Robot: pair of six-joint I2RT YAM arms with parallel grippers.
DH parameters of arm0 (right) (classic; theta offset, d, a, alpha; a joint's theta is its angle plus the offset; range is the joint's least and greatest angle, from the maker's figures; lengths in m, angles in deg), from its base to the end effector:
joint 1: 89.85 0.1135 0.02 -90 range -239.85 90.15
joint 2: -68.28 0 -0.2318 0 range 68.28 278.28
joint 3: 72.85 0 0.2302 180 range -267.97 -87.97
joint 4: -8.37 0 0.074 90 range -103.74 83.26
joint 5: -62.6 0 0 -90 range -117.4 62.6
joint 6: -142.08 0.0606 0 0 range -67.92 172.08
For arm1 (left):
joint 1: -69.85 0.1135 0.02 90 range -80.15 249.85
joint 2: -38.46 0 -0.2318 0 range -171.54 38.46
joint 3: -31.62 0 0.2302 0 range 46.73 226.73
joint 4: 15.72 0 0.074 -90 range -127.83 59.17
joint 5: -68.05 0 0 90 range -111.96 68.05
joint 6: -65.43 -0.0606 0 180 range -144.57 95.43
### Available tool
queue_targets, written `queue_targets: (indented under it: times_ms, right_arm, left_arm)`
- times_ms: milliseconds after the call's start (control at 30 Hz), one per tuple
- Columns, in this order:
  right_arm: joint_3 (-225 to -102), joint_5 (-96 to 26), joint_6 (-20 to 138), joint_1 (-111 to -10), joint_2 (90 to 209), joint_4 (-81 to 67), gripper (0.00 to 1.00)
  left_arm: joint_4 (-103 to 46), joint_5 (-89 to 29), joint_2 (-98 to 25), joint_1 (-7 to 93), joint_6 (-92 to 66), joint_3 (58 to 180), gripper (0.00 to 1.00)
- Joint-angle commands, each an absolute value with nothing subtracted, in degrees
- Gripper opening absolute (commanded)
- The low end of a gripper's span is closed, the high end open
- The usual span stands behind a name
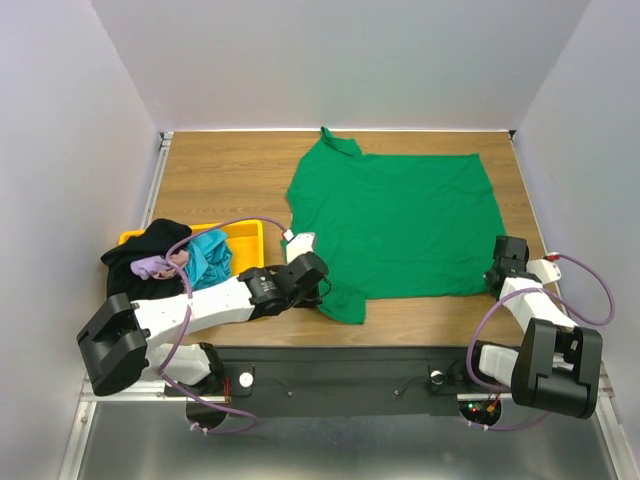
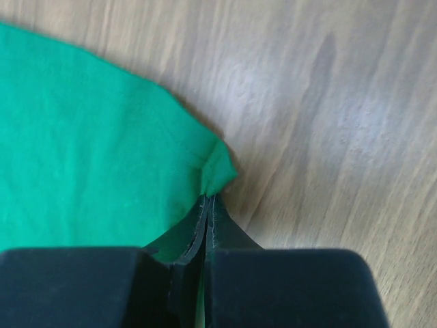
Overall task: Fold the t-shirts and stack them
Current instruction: Fold the tshirt
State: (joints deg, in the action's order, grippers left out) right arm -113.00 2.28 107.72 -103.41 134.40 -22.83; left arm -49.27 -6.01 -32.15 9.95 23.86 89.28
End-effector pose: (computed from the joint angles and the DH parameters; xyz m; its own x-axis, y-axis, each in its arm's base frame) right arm 0.1891 -0.0765 0.1182 -0.0774 0.7564 -0.6495 0.9366 0.2785 0.2127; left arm 0.1440 -0.2152 0.1846 -0.7928 -0.0667 -0.6058 0.2169 0.8980 -0.3828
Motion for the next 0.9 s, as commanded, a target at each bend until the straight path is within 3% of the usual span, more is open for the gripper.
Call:
queue_targets:
  times_ms: [0, 500, 867]
  right_arm:
    - [-115.21, -1.55, 103.06, -103.48, 131.83, -22.38, 0.0]
    - [-125.22, -11.05, 95.41, -103.47, 137.0, -20.71, 0.0]
    - [-134.19, -12.27, 93.48, -103.39, 146.4, -19.92, 0.0]
  left_arm:
    - [-45.16, -7.36, -29.83, 12.88, 19.92, 92.26, 0.0]
    - [-36.29, -10.09, -33.96, 21.5, 12.97, 100.07, 0.0]
    - [-32.68, -13.17, -46.17, 29.5, 11.65, 109.47, 0.0]
